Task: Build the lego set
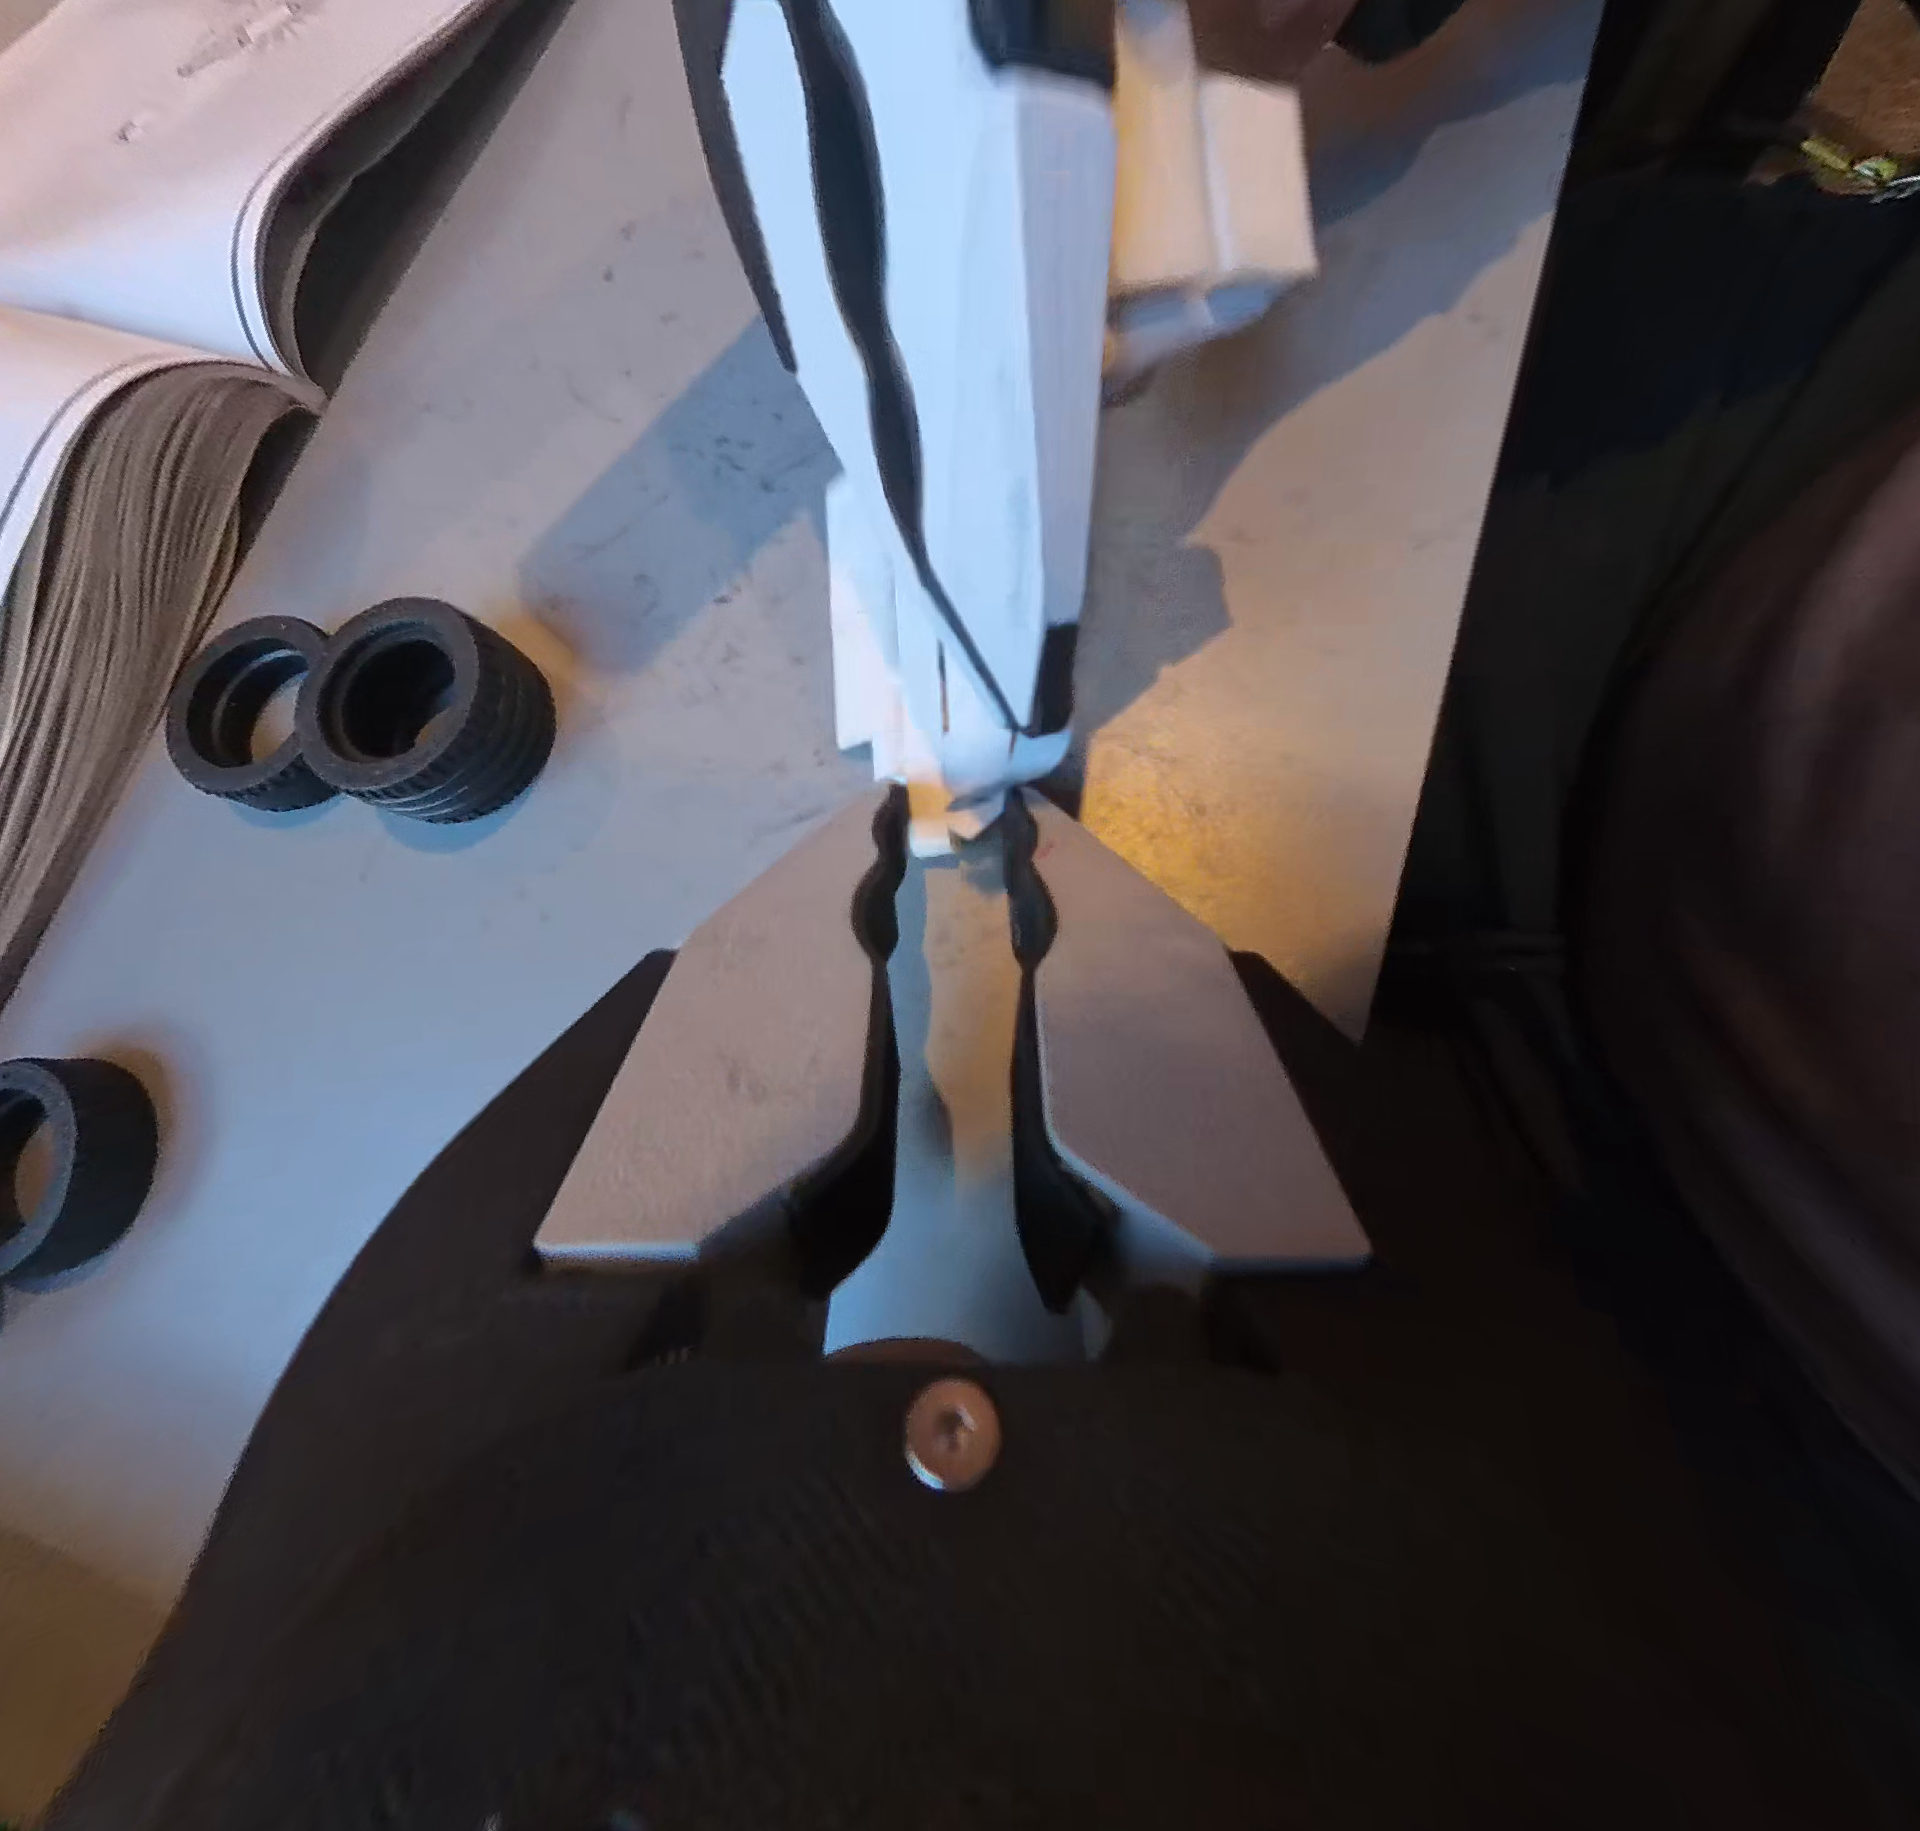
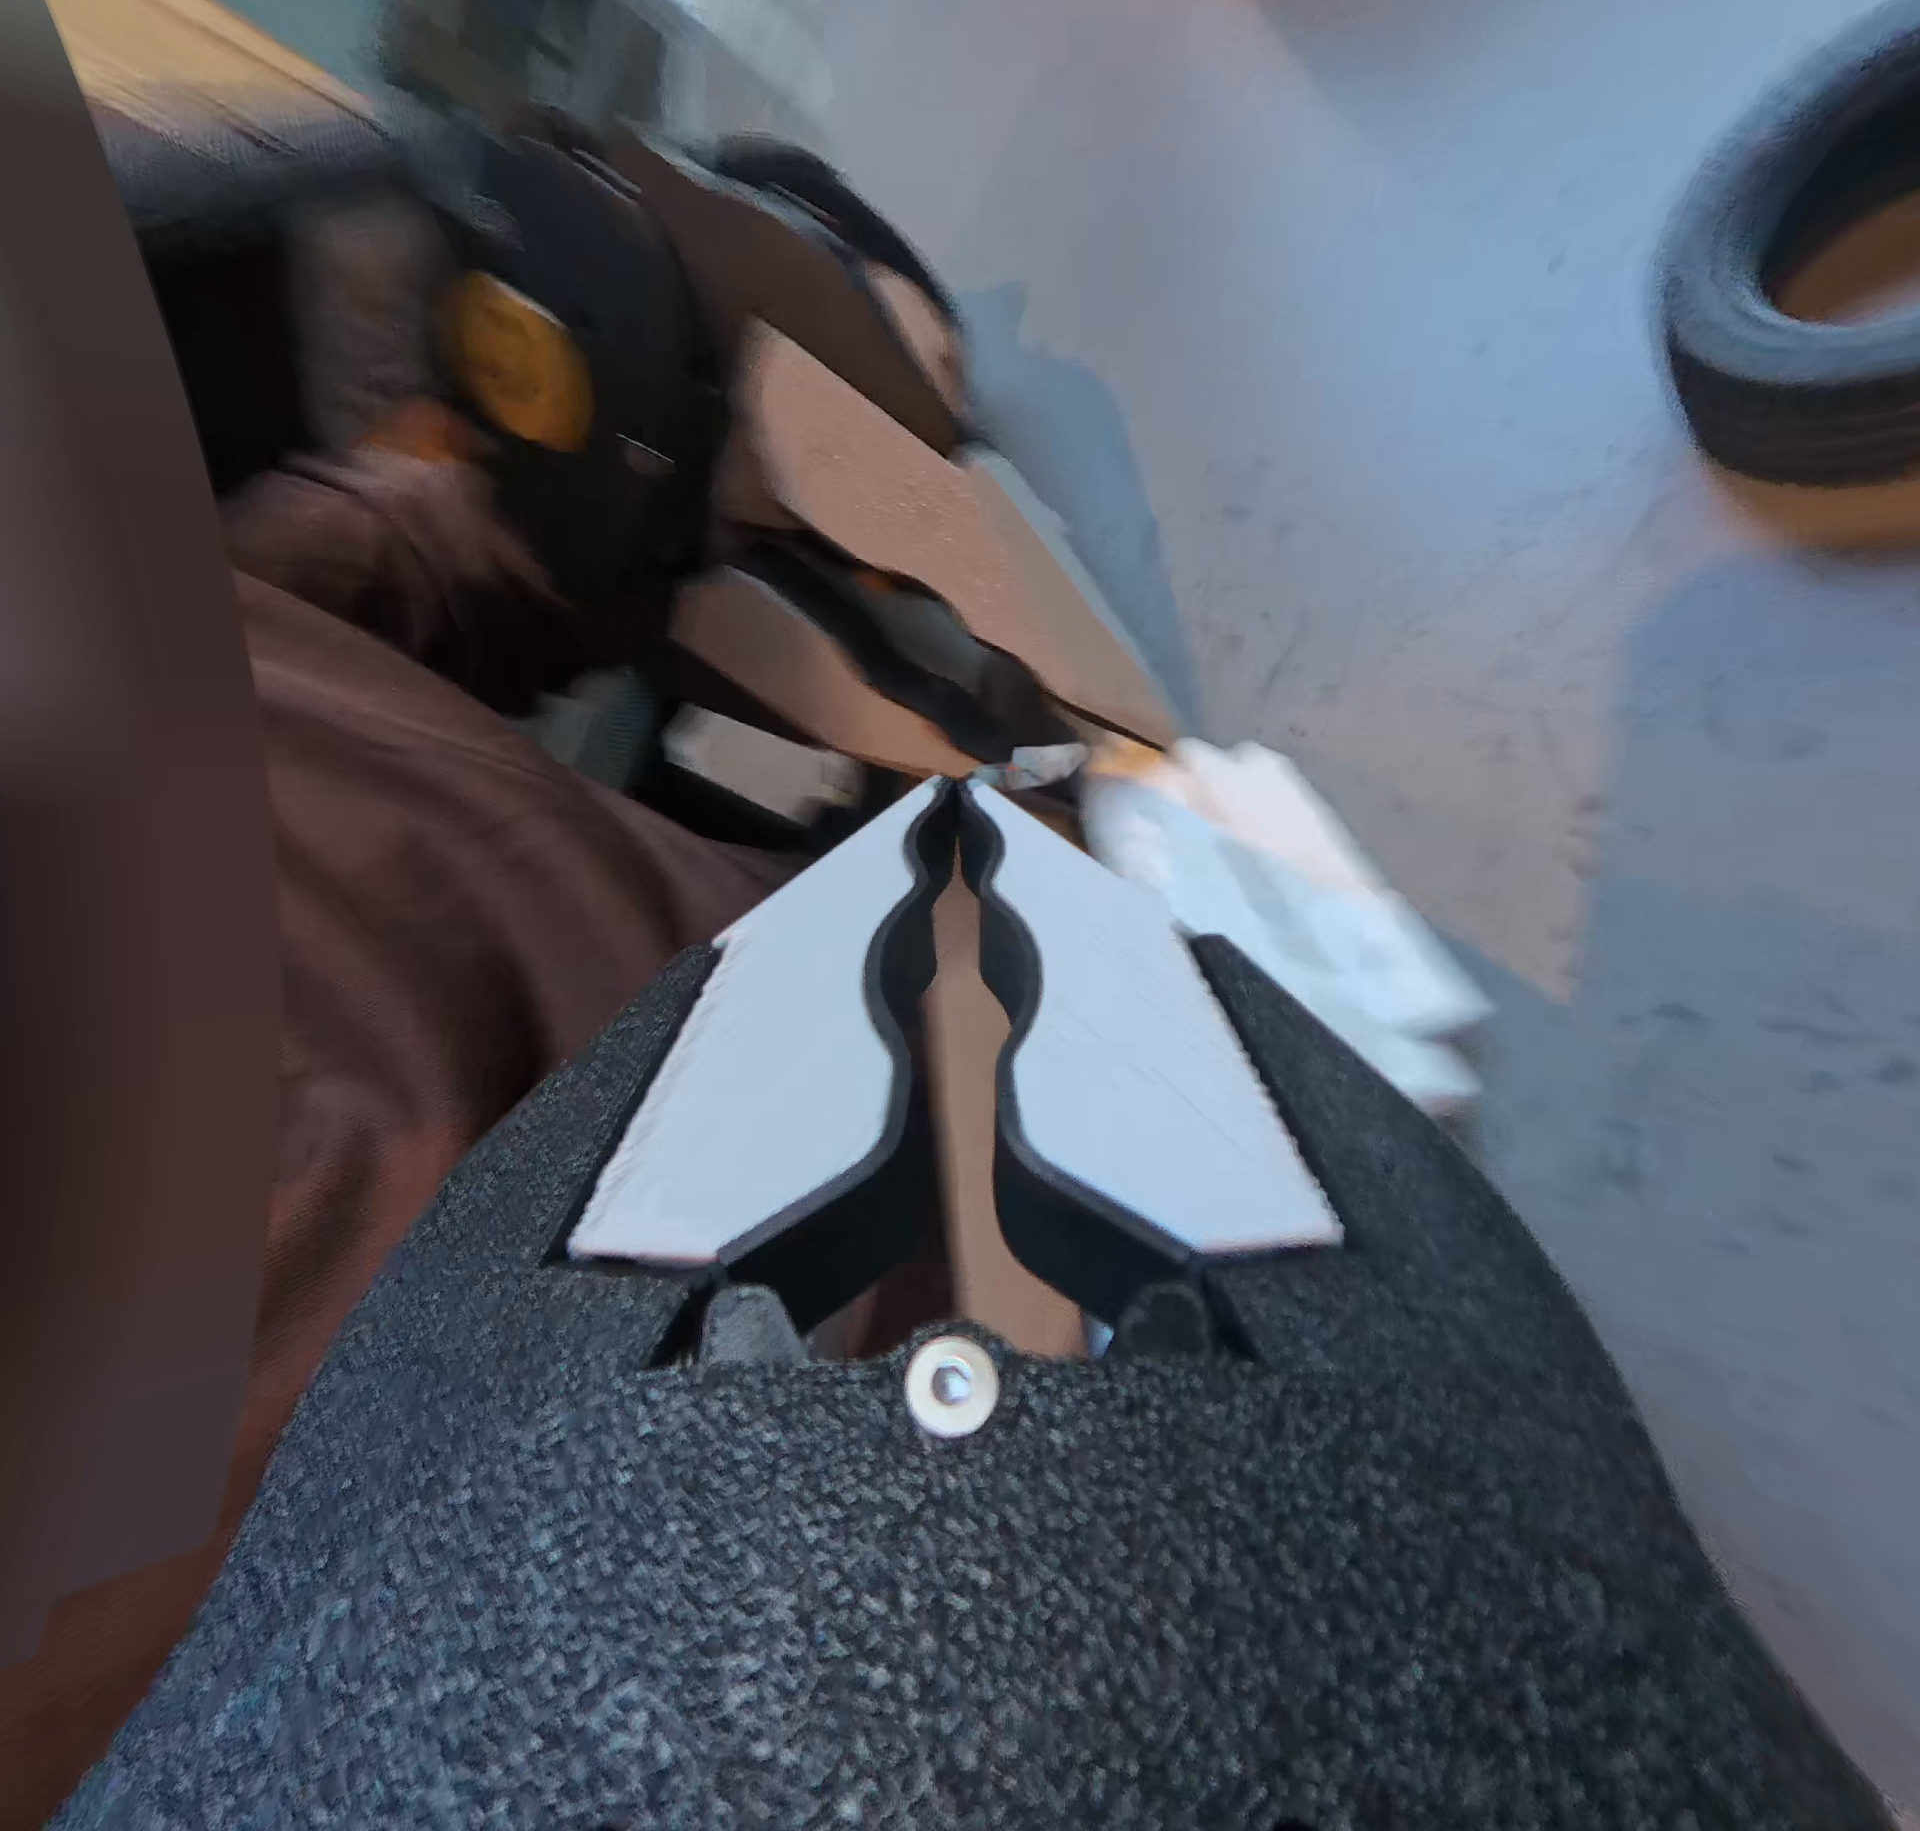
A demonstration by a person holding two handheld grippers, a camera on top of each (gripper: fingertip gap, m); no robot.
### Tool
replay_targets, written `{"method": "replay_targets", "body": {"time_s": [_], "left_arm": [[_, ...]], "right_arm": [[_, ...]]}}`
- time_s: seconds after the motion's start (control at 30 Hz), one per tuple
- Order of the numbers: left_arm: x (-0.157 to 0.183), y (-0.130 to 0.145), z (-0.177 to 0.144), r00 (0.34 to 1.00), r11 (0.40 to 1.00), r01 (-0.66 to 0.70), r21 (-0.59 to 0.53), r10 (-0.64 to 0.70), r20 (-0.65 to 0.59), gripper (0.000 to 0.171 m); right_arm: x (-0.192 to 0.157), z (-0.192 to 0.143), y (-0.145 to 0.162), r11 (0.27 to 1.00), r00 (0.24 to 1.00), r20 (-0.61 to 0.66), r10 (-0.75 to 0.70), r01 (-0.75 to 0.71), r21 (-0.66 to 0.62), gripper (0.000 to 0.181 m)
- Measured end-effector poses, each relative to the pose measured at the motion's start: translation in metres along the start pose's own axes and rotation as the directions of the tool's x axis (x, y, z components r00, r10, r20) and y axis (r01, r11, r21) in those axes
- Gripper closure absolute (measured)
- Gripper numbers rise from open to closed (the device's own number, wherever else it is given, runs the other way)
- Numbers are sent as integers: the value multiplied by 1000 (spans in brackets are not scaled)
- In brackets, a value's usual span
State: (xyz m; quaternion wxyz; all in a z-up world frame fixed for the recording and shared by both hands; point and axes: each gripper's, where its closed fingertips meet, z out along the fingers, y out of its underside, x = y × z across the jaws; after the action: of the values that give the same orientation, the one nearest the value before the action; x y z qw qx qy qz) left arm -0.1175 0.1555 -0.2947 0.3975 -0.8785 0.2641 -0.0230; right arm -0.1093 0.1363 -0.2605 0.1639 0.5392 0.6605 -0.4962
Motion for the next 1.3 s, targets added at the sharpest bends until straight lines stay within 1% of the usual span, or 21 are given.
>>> {"method": "replay_targets", "body": {"time_s": [0.03, 0.07, 0.13, 0.23, 0.3, 0.37, 0.47, 0.57, 0.77, 1.03, 1.3], "left_arm": [[0, 0, 0, 1000, 1000, -12, 2, 12, 3, 156], [2, -1, 0, 1000, 1000, -25, 5, 25, -1, 156], [3, -1, -1, 1000, 1000, -26, 7, 26, 0, 156], [3, -1, -3, 1000, 1000, -15, 18, 16, -9, 156], [3, 1, -5, 1000, 1000, 2, 15, -2, -20, 144], [2, 1, -7, 999, 999, 21, 26, -20, -33, 134], [2, -3, -14, 998, 997, 41, 70, -38, -45, 130], [4, -5, -17, 998, 995, 39, 96, -34, -52, 131], [7, -3, -16, 998, 997, 28, 77, -23, -63, 132], [7, -4, -17, 998, 996, 29, 86, -24, -64, 132], [8, -3, -16, 998, 996, 21, 81, -15, -65, 133]], "right_arm": [[-9, -2, -6, 999, 998, 61, 11, -13, 33, 181], [-12, -6, -10, 998, 996, 84, 19, -23, 56, 181], [-1, -10, -9, 999, 1000, 3, -2, 2, 36, 181], [2, -13, -5, 1000, 1000, -12, 7, -7, 21, 181], [7, -13, -1, 1000, 999, -25, 22, -22, 7, 181], [11, -12, 2, 999, 999, -12, 48, -48, 4, 181], [15, -10, 3, 997, 997, 4, 74, -74, 14, 181], [18, -9, 4, 996, 996, 8, 88, -89, 28, 181], [19, -7, 7, 992, 993, 13, 115, -115, 47, 181], [23, -8, 8, 984, 988, 37, 149, -152, 93, 181], [21, -7, 8, 983, 987, 56, 151, -156, 96, 181]]}}
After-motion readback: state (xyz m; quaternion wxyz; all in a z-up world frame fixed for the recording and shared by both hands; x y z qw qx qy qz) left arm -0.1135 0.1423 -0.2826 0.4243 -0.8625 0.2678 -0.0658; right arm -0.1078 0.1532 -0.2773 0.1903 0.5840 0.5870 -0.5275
